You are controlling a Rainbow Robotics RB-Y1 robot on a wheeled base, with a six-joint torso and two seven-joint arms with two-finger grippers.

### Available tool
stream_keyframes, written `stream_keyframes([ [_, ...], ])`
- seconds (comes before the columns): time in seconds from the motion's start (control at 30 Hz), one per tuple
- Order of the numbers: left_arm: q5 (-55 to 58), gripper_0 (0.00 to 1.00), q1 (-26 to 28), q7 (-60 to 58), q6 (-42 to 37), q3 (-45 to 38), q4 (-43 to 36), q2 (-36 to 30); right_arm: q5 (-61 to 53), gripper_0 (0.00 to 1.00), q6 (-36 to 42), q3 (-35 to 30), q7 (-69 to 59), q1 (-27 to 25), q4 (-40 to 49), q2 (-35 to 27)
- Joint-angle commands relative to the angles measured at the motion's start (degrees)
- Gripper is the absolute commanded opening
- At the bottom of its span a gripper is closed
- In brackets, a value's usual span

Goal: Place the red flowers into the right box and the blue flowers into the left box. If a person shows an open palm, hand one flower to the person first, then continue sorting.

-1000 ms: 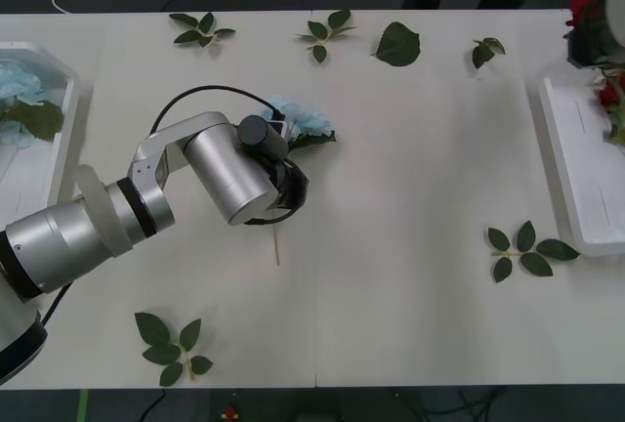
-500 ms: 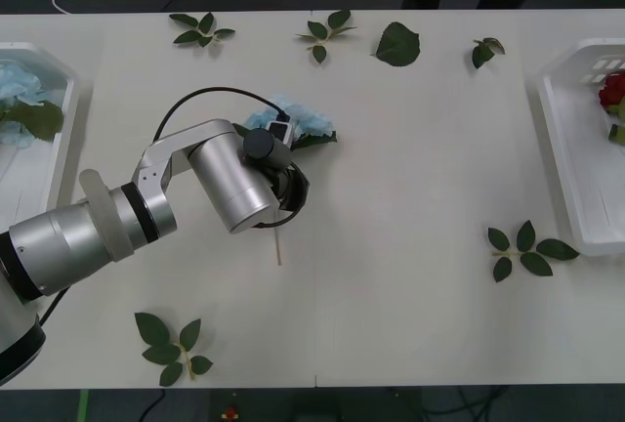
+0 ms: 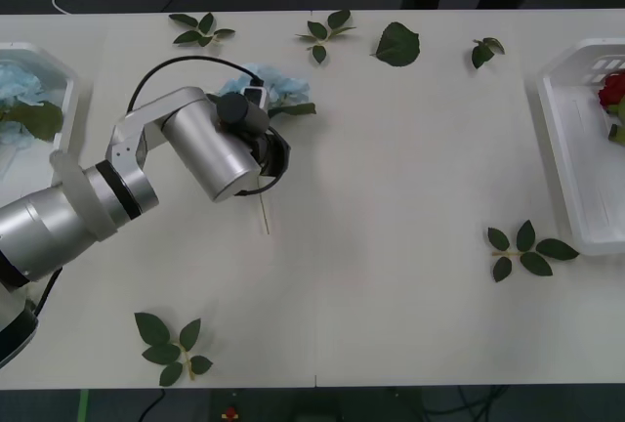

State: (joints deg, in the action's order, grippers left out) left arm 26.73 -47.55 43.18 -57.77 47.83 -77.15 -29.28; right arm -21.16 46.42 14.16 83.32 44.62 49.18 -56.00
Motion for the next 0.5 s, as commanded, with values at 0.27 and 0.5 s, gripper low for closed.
stream_keyframes([
  [0.27, -5.2, 0.00, -4.1, 0.2, -13.2, -20.8, -12.5, -3.0, 0.8, 1.00, -1.5, 0.2, 1.7, -0.7, 0.5, -2.1],
  [0.5, -4.8, 0.00, -4.1, 3.8, -24.4, -32.6, -20.4, -3.0, -3.5, 1.00, -1.4, 0.2, 2.4, -0.7, 1.1, -2.3],
])
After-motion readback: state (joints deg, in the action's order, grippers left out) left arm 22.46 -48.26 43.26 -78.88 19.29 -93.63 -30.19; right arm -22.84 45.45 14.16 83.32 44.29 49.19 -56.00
